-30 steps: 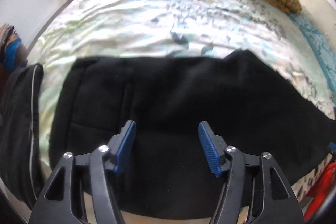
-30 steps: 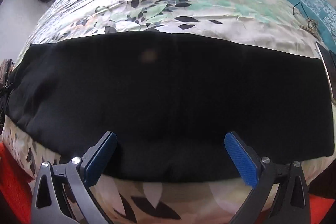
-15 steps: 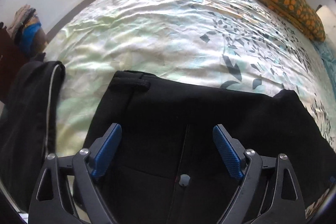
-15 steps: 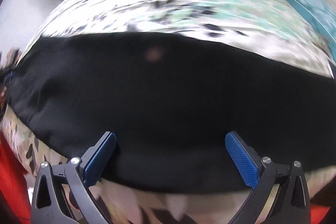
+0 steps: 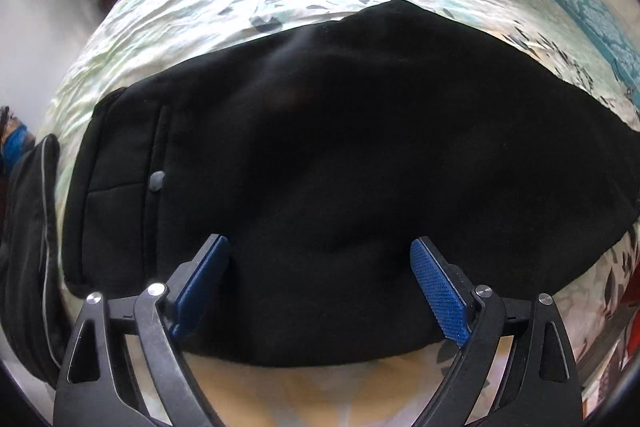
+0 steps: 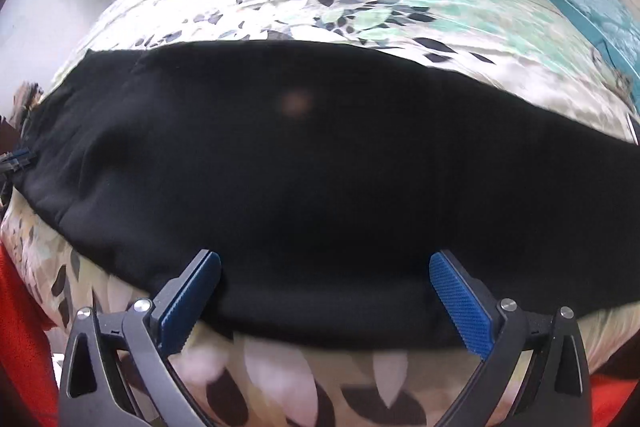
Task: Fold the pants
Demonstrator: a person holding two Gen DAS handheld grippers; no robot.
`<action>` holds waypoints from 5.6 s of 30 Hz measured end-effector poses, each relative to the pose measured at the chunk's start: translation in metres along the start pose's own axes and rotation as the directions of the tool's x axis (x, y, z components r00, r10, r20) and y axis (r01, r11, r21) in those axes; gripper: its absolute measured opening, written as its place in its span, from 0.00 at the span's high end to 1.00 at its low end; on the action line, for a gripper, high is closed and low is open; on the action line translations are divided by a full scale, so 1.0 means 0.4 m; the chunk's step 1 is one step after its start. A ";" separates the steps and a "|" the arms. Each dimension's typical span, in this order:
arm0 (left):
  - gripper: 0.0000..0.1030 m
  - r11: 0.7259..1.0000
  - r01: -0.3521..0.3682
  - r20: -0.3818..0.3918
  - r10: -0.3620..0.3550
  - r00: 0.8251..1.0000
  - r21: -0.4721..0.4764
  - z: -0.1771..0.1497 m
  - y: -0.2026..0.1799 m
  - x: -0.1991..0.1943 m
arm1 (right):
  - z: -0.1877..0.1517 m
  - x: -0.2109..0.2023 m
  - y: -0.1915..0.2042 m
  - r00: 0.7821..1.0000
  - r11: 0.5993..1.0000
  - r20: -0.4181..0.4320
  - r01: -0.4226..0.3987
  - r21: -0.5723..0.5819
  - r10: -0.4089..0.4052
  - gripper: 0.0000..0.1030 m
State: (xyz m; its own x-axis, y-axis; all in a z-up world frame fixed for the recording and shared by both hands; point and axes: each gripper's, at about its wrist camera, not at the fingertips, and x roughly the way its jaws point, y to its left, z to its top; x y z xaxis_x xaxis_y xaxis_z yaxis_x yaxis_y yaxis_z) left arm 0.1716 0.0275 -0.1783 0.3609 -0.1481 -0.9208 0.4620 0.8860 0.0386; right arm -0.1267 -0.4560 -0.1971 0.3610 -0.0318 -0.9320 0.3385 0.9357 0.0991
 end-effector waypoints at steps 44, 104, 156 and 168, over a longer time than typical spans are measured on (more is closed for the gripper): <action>0.02 0.996 -0.052 0.049 0.048 0.998 0.078 -0.025 -0.337 0.016 | -0.034 -0.003 0.071 0.992 1.000 0.122 0.018 0.013 -0.020 0.00; 0.00 0.995 -0.094 0.119 0.092 0.989 0.013 -0.054 -0.340 0.020 | -0.049 -0.103 0.019 0.937 0.946 0.163 0.320 -0.044 -0.310 0.00; 0.02 0.979 0.147 0.246 -0.108 0.963 -0.145 0.006 -0.220 -0.111 | 0.132 -0.248 -0.338 0.600 0.488 0.474 -0.800 0.349 0.645 0.85; 0.02 0.909 0.179 0.303 -0.062 0.951 -0.376 -0.073 0.023 -0.145 | 0.370 -0.121 0.320 0.516 0.468 0.222 -0.852 0.234 0.827 0.85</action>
State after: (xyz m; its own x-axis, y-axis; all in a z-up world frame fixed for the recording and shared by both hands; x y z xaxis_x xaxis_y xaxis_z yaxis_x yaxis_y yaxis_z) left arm 0.1312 0.0569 -0.1359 0.5599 -0.3285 -0.7606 0.1798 0.9444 -0.2754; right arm 0.0279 -0.3867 -0.0877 0.6595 0.6797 -0.3210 0.0543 0.3829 0.9222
